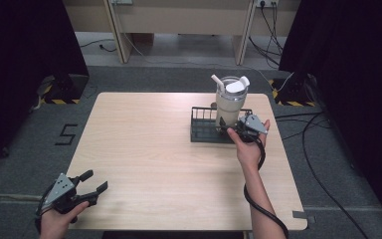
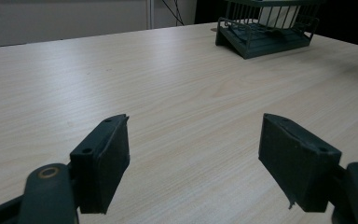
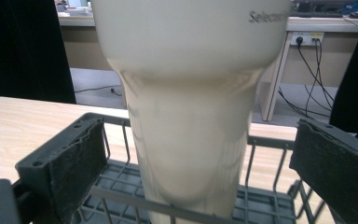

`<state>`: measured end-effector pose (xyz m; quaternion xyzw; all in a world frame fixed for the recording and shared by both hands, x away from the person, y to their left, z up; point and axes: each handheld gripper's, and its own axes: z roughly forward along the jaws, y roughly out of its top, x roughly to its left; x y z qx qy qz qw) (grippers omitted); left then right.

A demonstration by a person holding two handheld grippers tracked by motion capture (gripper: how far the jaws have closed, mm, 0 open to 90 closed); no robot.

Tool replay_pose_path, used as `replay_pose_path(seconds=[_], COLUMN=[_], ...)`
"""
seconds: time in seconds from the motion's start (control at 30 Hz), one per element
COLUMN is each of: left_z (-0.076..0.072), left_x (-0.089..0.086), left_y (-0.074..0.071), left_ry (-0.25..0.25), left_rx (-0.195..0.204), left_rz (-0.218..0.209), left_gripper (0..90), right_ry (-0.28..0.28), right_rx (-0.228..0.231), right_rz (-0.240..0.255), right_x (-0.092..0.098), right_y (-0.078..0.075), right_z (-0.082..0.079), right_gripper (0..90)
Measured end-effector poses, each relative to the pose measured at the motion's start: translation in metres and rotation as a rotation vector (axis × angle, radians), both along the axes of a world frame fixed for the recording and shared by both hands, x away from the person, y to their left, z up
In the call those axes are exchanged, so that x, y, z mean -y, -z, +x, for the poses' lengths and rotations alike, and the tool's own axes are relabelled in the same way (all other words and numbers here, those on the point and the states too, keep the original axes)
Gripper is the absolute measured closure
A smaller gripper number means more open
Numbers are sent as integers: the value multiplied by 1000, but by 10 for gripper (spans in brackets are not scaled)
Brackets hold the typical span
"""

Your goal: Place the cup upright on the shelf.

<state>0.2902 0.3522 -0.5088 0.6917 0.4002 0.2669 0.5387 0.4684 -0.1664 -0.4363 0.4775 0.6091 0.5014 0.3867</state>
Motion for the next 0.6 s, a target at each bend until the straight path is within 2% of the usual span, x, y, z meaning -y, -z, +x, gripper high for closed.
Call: replay_pose_path(seconds=[0.6], left_z=[0], left_x=[0], left_y=[0], left_ry=[-1], left_rx=[-1], left_rz=[6], left_gripper=[237], right_ry=[13], right_rx=[-6], right_rz=[3], right_x=[15], right_y=[5], right_z=[-29], right_gripper=[44])
